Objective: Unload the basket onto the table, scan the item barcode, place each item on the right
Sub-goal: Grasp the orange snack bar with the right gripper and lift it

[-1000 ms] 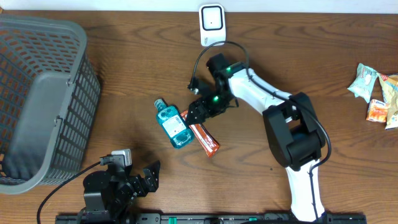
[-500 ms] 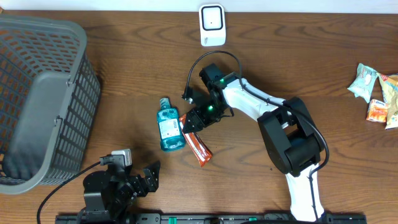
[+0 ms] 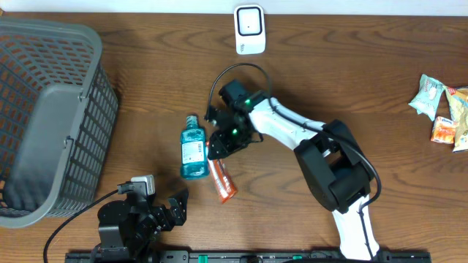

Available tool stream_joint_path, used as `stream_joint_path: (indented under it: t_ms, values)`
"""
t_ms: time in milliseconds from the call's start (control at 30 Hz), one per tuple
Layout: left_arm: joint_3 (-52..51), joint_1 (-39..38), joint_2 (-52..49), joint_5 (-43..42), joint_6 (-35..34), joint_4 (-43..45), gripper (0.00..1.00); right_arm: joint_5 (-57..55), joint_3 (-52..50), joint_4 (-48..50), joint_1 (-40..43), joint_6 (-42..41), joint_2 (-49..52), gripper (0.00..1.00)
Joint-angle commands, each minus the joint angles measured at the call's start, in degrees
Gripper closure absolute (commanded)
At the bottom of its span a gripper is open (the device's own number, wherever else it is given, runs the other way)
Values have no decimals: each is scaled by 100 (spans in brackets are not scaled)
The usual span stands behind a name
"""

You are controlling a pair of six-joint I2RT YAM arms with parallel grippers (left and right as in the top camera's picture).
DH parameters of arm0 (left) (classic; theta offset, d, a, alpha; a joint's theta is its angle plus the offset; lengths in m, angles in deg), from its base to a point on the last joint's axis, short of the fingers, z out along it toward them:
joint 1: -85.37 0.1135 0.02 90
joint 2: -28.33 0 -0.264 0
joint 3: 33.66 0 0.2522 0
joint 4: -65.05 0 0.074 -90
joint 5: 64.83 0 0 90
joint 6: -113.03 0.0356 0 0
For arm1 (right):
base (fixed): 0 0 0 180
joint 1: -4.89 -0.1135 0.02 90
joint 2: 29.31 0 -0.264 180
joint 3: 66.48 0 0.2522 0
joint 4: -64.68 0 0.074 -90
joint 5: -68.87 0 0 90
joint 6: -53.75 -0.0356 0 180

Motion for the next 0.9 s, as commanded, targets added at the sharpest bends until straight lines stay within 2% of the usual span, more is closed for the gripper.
stream_joint_path:
  t_ms: [0, 67, 233, 400, 600, 833, 867]
  values:
    - [24, 11, 20, 33, -33, -63, 2, -1248, -330, -157, -199, -44, 708, 78]
    - [24, 11, 20, 33, -33, -63, 2, -1285, -330, -131, -201, -116, 754, 99]
    - [24, 11, 20, 33, -33, -63, 2, -1294, -262, -166, -94, -326, 763, 99]
    - [24, 11, 20, 33, -33, -63, 2, -1104, -107, -608, 365, -636, 450, 99]
    - [24, 11, 20, 33, -33, -63, 2, -1963, -109, -734, 1080, -946, -90, 99]
    - [24, 11, 20, 33, -33, -63, 2, -1853, -107, -638, 1362, -944, -317, 99]
    - [24, 11, 20, 33, -33, -63, 2, -1853, -107, -632, 1379, -944, -330, 92]
